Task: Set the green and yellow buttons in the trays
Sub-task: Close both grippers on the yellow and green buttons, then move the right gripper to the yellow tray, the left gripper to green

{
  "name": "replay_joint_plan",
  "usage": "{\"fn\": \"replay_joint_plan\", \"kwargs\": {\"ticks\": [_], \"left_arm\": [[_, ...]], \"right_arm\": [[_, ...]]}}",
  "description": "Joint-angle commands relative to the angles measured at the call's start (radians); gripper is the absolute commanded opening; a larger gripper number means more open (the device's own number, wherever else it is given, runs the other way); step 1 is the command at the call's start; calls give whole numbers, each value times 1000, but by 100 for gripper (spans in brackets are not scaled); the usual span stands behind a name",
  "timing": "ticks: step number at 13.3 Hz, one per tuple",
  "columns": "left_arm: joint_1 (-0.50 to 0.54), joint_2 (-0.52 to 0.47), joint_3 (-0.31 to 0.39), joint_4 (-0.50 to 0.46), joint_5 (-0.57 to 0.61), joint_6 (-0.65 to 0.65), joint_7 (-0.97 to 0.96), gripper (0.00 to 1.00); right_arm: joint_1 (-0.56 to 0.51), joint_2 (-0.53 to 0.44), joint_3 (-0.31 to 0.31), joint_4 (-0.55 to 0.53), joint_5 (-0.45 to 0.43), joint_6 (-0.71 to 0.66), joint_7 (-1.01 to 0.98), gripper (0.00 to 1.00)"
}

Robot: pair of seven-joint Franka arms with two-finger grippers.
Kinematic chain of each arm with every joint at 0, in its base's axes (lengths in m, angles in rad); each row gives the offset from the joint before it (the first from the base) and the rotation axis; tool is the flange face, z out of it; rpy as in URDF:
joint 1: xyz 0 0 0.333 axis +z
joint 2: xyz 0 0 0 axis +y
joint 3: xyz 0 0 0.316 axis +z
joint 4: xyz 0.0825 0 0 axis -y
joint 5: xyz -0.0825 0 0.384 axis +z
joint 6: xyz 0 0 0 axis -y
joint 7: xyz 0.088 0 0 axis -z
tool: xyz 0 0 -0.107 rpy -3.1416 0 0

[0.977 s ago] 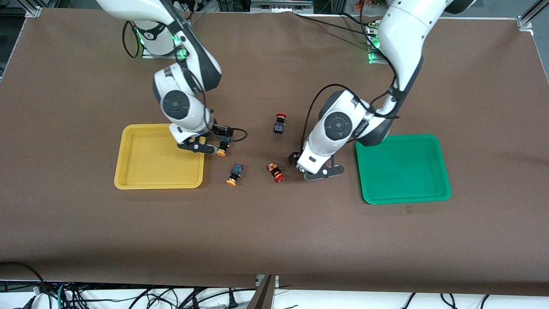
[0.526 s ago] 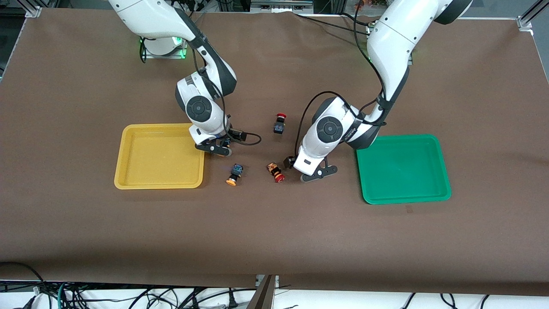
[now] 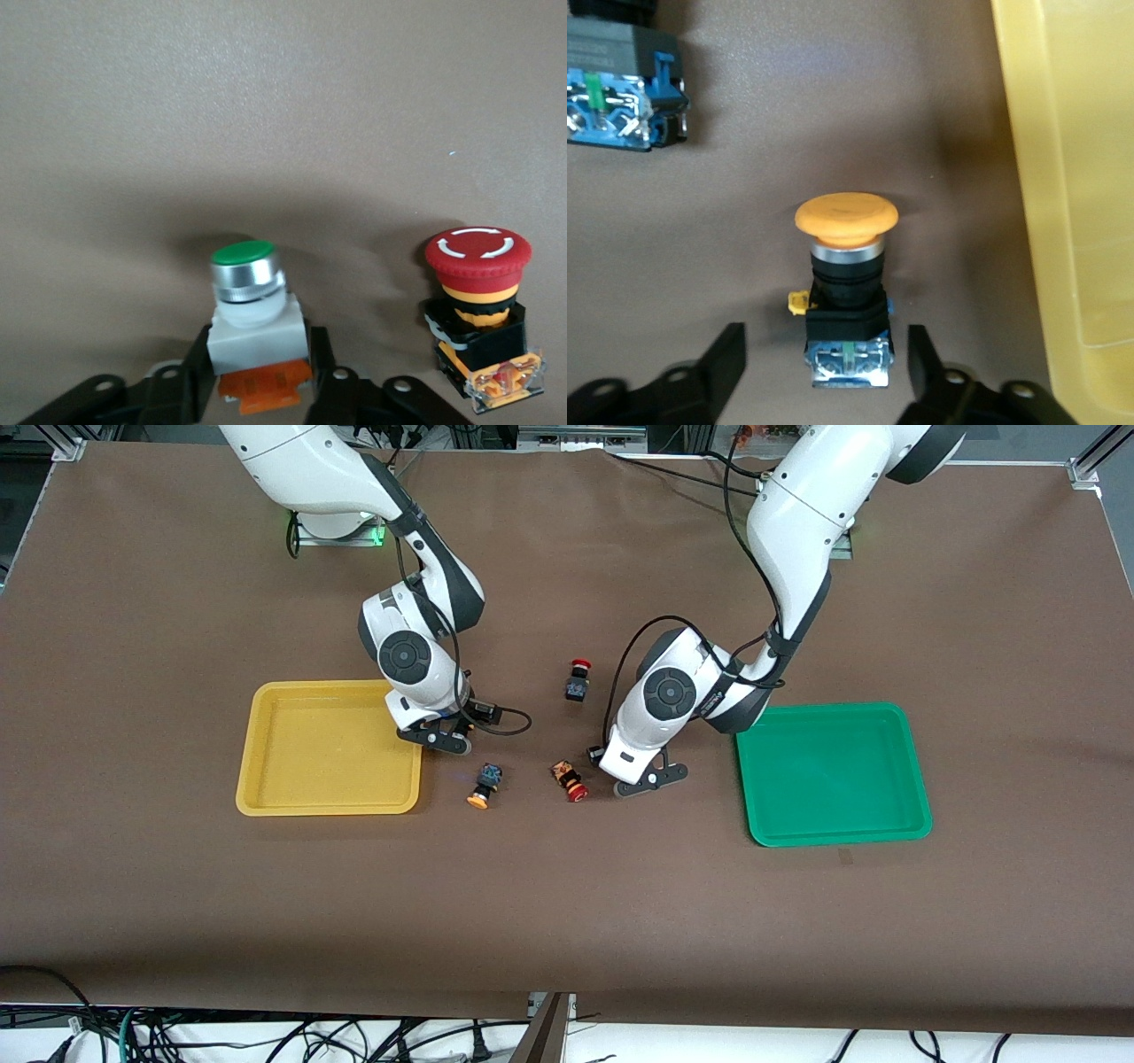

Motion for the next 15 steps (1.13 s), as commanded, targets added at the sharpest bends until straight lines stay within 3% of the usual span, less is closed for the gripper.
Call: {"fn": "replay_joint_plan", "kwargs": {"ticks": [1, 4, 6, 8, 9, 11, 14, 15], "left_arm": [[24, -80, 6, 8, -4, -107, 3, 7], [99, -178, 8, 20, -4, -294, 160, 8], [203, -221, 6, 17, -2, -394, 353, 8], [306, -244, 11, 4, -1, -476, 591, 9], [354, -243, 9, -15, 1, -488, 665, 10], [379, -234, 9, -61, 85, -456, 718, 10], [382, -238, 9, -229, 191, -262, 718, 12], [383, -237, 9, -254, 191, -222, 716, 22]], "right_arm": [[-4, 14, 0, 7, -2, 14, -4, 43], [-12, -15, -6, 7, -2, -9, -42, 19], [-12, -90, -27, 31, -2, -157, -79, 18], [-12, -131, -121, 59, -5, -304, -255, 18], [-12, -138, -179, 57, -6, -315, -354, 19], [-12, -132, -283, 47, -6, -315, -549, 20], [-15, -105, -404, 27, -6, -308, -763, 23], [-32, -97, -414, 13, -5, -300, -785, 29]]}}
